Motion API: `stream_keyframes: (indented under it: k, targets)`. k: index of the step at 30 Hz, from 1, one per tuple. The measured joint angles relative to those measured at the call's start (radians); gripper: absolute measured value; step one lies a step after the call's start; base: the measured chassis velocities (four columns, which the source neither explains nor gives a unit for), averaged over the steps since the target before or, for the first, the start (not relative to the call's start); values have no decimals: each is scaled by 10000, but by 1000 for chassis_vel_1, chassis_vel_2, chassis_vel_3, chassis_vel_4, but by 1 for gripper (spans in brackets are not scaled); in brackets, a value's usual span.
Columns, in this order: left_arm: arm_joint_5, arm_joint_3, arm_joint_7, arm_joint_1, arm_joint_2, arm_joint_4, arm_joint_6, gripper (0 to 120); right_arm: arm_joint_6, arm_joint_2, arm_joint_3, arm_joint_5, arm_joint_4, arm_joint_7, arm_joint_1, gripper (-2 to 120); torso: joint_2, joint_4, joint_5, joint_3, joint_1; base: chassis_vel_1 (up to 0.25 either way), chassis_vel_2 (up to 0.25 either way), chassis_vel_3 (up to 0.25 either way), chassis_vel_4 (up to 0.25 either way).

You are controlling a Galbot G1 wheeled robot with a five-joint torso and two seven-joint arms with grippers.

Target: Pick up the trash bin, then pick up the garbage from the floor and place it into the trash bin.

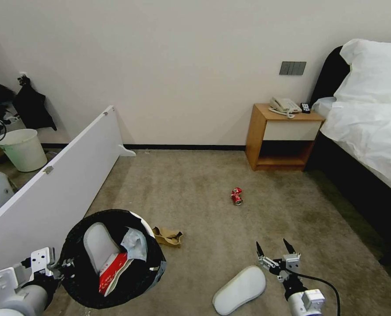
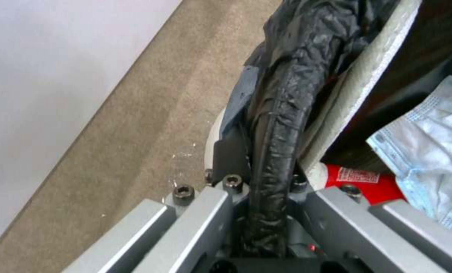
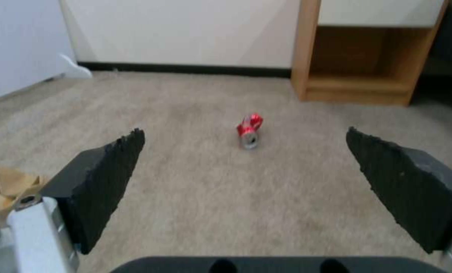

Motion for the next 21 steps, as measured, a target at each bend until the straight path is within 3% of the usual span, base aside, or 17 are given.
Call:
stream_keyframes:
  k: [2, 7, 8, 11, 21]
  targets:
    - [-3, -65, 11, 62, -19, -58, 0, 0, -686, -153, -195, 721, 105, 258, 144, 100, 0, -1, -1, 0, 0, 0, 0, 0, 0]
    - [-4, -111, 15, 108, -33, -97, 0, 0, -1342, -244, -459, 1195, 289, 770, 334, 100, 0, 0, -3, 0, 0, 0, 0, 0, 0]
    - [-5, -146, 21, 149, -51, -136, 0, 0, -1944, -319, -837, 1701, 491, 1313, 554, 100, 0, 2, -2, 0, 0, 0, 0, 0, 0]
    - [-6, -184, 22, 182, -62, -168, 0, 0, -2416, -399, -1367, 1891, 355, 1622, 950, 100, 0, 1, -2, 0, 0, 0, 0, 0, 0]
    - [3, -255, 28, 302, -155, -262, -1, 0, -3229, -218, -2788, 2196, -420, 2286, 2363, 100, 0, 1, -2, 1, 0, 0, 0, 0, 0]
